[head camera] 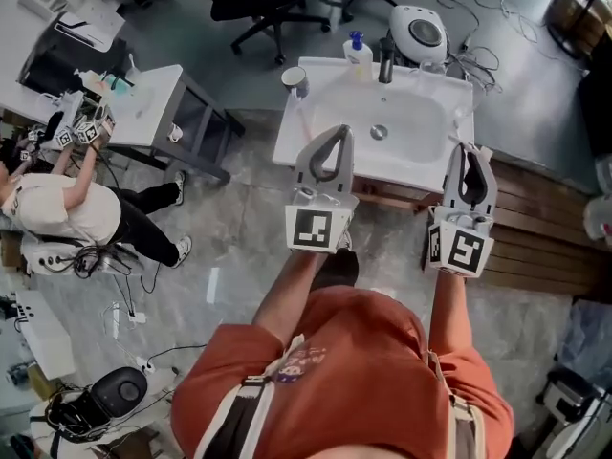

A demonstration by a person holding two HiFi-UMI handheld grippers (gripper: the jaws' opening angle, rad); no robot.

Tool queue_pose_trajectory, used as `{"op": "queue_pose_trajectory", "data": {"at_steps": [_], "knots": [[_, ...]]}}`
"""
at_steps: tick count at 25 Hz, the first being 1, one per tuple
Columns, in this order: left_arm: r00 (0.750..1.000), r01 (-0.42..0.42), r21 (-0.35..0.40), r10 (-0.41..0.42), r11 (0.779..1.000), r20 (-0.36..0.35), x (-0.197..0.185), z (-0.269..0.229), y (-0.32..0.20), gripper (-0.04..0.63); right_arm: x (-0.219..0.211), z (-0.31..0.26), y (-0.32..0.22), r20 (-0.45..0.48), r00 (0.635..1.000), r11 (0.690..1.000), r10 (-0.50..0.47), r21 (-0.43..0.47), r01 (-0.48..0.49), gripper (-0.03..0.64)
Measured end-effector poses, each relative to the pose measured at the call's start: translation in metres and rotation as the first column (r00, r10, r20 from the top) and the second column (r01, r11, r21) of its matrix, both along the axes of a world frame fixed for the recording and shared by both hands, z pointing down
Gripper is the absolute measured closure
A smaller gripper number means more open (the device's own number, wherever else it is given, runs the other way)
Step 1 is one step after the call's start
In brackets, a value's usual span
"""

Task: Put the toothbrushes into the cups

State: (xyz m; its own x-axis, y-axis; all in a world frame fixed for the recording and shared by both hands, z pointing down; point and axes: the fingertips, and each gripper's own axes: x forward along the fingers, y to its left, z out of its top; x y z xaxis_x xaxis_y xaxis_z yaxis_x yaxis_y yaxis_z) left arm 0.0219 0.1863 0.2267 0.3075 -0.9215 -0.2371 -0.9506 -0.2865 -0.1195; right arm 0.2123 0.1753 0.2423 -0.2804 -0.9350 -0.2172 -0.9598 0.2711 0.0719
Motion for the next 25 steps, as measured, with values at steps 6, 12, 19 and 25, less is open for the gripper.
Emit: {"op": "queue_pose_trajectory", "data": {"at_steps": [6, 12, 19, 25], "knots": [[1.000, 0.013, -0.021, -0.013, 1.000, -0.017, -0.058, 0.006, -0.061, 0.575, -0.052, 0.004, -0.056, -0.030, 1.000, 1.000, 0.003, -0.025, -0.004, 0.560], [0.999, -0.013, -0.036, 0.012, 0.999, -0.032, -0.098, 0.010, -0.110, 0.575, -0.095, 0.005, -0.104, -0.040, 0.999, 0.999, 0.017, -0.041, -0.019, 0.560], [0.997, -0.063, -0.023, 0.062, 0.998, -0.051, -0.130, 0.004, -0.159, 0.575, -0.134, -0.002, -0.145, -0.069, 0.997, 0.998, 0.044, -0.033, -0.047, 0.560], [0.988, -0.142, -0.019, 0.140, 0.990, -0.068, -0.132, 0.012, -0.184, 0.575, -0.142, 0.001, -0.159, -0.101, 0.989, 0.994, 0.105, -0.029, -0.109, 0.560]]}}
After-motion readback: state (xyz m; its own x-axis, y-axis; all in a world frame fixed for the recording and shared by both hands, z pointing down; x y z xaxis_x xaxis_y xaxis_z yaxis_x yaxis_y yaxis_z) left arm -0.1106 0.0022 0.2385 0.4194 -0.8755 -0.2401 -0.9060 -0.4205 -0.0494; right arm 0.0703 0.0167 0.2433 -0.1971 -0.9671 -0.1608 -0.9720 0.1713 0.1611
